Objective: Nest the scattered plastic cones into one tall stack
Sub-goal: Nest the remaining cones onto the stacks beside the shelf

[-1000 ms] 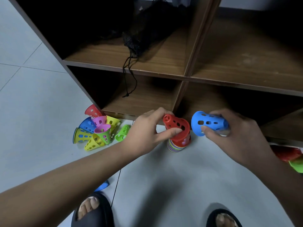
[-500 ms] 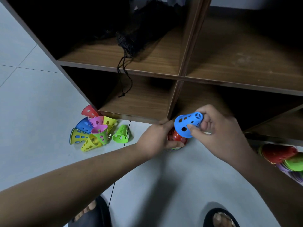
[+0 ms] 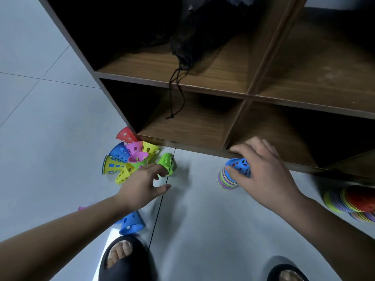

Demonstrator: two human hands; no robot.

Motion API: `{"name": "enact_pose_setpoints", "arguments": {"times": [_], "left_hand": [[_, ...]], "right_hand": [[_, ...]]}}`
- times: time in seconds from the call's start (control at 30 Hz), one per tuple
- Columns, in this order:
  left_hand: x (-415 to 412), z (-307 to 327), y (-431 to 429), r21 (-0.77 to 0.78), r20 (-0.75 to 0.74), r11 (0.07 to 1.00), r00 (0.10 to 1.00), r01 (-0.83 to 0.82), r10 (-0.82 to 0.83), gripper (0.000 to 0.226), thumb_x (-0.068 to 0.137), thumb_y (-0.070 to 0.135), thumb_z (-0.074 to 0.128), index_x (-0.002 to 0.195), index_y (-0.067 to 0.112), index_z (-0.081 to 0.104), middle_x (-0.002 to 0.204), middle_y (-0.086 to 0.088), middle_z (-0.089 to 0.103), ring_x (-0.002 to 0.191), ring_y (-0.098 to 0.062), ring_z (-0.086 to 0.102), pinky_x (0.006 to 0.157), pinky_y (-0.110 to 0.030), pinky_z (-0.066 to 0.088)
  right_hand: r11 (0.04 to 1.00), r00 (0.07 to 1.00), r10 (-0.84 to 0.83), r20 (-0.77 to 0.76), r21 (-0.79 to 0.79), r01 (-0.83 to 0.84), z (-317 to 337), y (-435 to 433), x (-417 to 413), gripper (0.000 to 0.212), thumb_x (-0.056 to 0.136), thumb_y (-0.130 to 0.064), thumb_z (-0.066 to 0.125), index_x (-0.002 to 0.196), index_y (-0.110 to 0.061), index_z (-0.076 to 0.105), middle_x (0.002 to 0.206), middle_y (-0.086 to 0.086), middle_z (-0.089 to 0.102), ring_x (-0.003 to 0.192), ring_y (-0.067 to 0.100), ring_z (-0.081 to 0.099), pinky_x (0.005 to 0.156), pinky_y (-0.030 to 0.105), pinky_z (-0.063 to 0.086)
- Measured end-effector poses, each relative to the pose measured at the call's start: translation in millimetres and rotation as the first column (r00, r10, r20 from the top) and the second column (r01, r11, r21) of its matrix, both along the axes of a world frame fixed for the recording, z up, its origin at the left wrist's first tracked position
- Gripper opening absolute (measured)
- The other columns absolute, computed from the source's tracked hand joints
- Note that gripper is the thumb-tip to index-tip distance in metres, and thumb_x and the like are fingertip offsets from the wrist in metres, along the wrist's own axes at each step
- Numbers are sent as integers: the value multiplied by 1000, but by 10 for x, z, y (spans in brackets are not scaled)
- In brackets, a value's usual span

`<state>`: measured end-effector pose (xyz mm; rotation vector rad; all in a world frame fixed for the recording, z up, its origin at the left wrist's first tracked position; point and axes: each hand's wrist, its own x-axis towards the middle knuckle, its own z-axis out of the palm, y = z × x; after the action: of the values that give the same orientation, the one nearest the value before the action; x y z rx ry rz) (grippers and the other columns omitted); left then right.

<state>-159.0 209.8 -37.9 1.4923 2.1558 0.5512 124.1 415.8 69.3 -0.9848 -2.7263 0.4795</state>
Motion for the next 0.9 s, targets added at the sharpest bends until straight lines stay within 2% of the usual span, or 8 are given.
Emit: {"name": "enact_pose_setpoints", "arguments": {"times": [0.13, 0.2, 0.37, 0.5, 0.6, 0.73, 0.83, 0.9], "left_hand": [[-387, -49, -432, -67, -23, 997, 999, -30, 28, 30, 88, 48, 81, 112, 40, 65, 103, 25, 64, 92, 1, 62, 78, -26, 54], [-552, -100, -637, -103, -54, 994, 998, -34, 29, 29, 88, 52, 78, 112, 41, 65, 103, 27, 62, 93, 2, 60, 78, -24, 53], [-829, -216, -1106, -205, -119, 979, 993, -2, -23, 47, 84, 65, 53, 118, 36, 68, 109, 22, 64, 99, -4, 58, 84, -26, 53], [-998, -259, -1416, -232, -152, 971, 984, 55, -92, 41, 88, 54, 57, 120, 33, 70, 113, 17, 69, 103, -13, 63, 87, -33, 54], [-1076, -270, -1589, -252, -147, 963, 979, 99, -139, 41, 94, 61, 59, 126, 37, 66, 118, 18, 66, 104, -10, 59, 90, -32, 51], [-1093, -273, -1709, -260, -96, 955, 980, 142, -172, 67, 87, 80, 62, 141, 40, 55, 126, 17, 60, 111, -8, 57, 94, -32, 50], [-1040, -302, -1687, -243, -84, 958, 980, 154, -179, 73, 83, 79, 66, 144, 39, 54, 126, 17, 60, 111, -8, 59, 94, -31, 50], [-1006, -345, -1647, -226, -83, 960, 979, 163, -185, 66, 85, 72, 69, 140, 38, 57, 124, 15, 60, 106, -10, 62, 90, -29, 52]], "right_hand": [[981, 983, 182, -13, 72, -180, -99, -238, -341, 30, 94, -37, 72, 119, -20, 68, 112, -6, 54, 105, 22, 53, 92, 41, 46], [959, 960, 278, -14, 64, -277, -207, -397, -523, 28, 95, -37, 69, 117, -20, 68, 111, -6, 55, 105, 22, 54, 93, 40, 45], [862, 863, 504, 34, -83, -500, -517, -942, -975, 28, 95, -41, 60, 116, -24, 65, 108, -2, 58, 105, 24, 56, 92, 41, 50], [733, 734, 674, 83, -204, -649, -675, -1435, -1330, 31, 97, -36, 61, 125, -23, 61, 113, 3, 56, 107, 28, 56, 93, 42, 50], [661, 654, 745, 132, -278, -696, -777, -1691, -1533, 34, 99, -31, 59, 131, -23, 57, 119, 8, 53, 110, 32, 54, 95, 46, 50], [626, 596, 777, 206, -356, -694, -967, -1884, -1653, 38, 101, -26, 56, 139, -26, 56, 127, 11, 45, 112, 35, 51, 95, 47, 51], [609, 562, 791, 241, -394, -689, -1111, -1950, -1653, 52, 97, -16, 61, 145, -35, 53, 136, 12, 38, 115, 37, 51, 95, 43, 50], [611, 552, 790, 266, -415, -675, -1149, -1952, -1639, 56, 94, -11, 62, 144, -36, 51, 140, 11, 34, 117, 39, 52, 93, 44, 52]]}}
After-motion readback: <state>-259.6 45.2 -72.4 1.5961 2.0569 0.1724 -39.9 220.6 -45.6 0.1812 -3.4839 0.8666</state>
